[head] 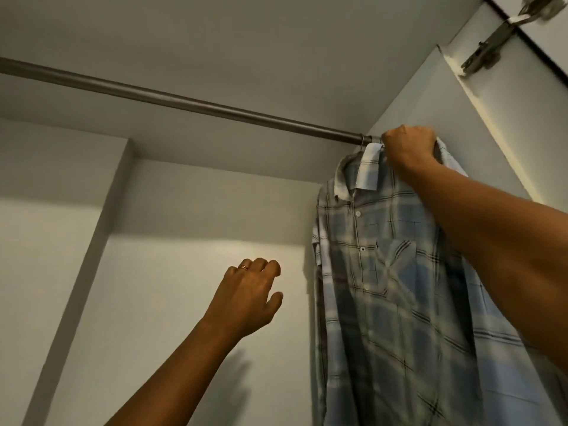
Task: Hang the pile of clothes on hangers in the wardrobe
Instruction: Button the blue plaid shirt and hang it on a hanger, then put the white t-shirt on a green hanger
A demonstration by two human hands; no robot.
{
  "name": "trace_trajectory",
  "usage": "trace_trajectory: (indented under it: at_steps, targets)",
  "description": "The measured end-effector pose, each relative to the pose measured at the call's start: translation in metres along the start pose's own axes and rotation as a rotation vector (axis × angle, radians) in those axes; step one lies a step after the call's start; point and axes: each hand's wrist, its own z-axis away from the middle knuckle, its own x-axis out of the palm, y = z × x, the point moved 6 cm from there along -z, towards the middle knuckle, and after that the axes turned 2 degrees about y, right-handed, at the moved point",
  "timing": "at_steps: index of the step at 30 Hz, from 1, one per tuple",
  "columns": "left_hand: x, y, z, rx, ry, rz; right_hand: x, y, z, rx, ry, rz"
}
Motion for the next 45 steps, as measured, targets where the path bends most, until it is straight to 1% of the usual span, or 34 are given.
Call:
trace_trajectory:
  at_steps: [2, 4, 6, 7, 9, 13, 15, 18, 21, 24, 26, 27, 29, 32, 34, 35, 36, 38, 40, 42, 45]
  targets:
    - [0.007, 0.005, 0.002, -0.002, -0.005, 0.035, 0.002, -0.002, 0.003, -0.020, 0.014, 0.023]
    - [0.014, 0.012, 0.002, -0.008, -0.041, 0.068, 0.003, -0.006, 0.008, -0.068, 0.029, 0.111]
    - [0.019, 0.018, 0.001, -0.005, -0.031, 0.077, 0.006, -0.010, 0.015, -0.109, 0.031, 0.180]
    - [0.019, 0.023, -0.001, -0.011, -0.029, 0.092, 0.009, -0.013, 0.022, -0.127, 0.015, 0.175]
    - [0.014, 0.035, -0.003, -0.028, -0.013, 0.148, 0.008, -0.018, 0.046, -0.184, -0.025, 0.112]
    - [0.004, 0.064, 0.004, -0.050, 0.042, 0.283, -0.025, -0.025, 0.121, -0.266, -0.021, -0.200]
    - [0.001, 0.090, 0.016, -0.043, 0.063, 0.403, -0.040, -0.015, 0.168, -0.279, -0.020, -0.295]
    - [-0.005, 0.146, 0.036, -0.004, 0.056, 0.606, -0.061, 0.016, 0.244, -0.295, -0.054, -0.370]
    - [-0.017, 0.219, 0.061, 0.094, 0.011, 0.788, -0.091, 0.065, 0.317, -0.298, -0.129, -0.351]
    - [-0.044, 0.305, 0.085, 0.147, -0.074, 1.050, -0.136, 0.136, 0.376, -0.202, -0.178, -0.221]
    - [-0.074, 0.361, 0.105, 0.128, -0.147, 1.233, -0.177, 0.188, 0.417, -0.096, -0.211, -0.108]
    - [-0.093, 0.389, 0.116, 0.139, -0.136, 1.340, -0.201, 0.213, 0.439, -0.043, -0.232, -0.047]
    - [-0.138, 0.440, 0.138, 0.160, -0.027, 1.455, -0.256, 0.259, 0.482, 0.057, -0.292, 0.074]
    - [-0.217, 0.504, 0.182, -0.002, 0.157, 1.607, -0.350, 0.329, 0.547, 0.218, -0.363, 0.245]
    - [-0.280, 0.551, 0.218, -0.047, 0.153, 1.791, -0.424, 0.377, 0.588, 0.323, -0.397, 0.369]
    - [-0.314, 0.582, 0.235, -0.012, 0.107, 1.877, -0.462, 0.400, 0.608, 0.369, -0.414, 0.434]
    - [-0.349, 0.617, 0.251, 0.070, 0.035, 1.960, -0.501, 0.423, 0.627, 0.418, -0.429, 0.504]
    - [-0.422, 0.698, 0.284, 0.280, -0.167, 2.068, -0.580, 0.466, 0.667, 0.530, -0.440, 0.650]
    - [-0.494, 0.778, 0.317, 0.518, -0.364, 2.070, -0.655, 0.507, 0.704, 0.617, -0.427, 0.765]
    - [-0.560, 0.847, 0.350, 0.756, -0.521, 2.014, -0.721, 0.547, 0.742, 0.718, -0.435, 0.849]
    - [-0.638, 0.925, 0.393, 1.058, -0.634, 1.963, -0.803, 0.603, 0.796, 0.964, -0.528, 0.965]
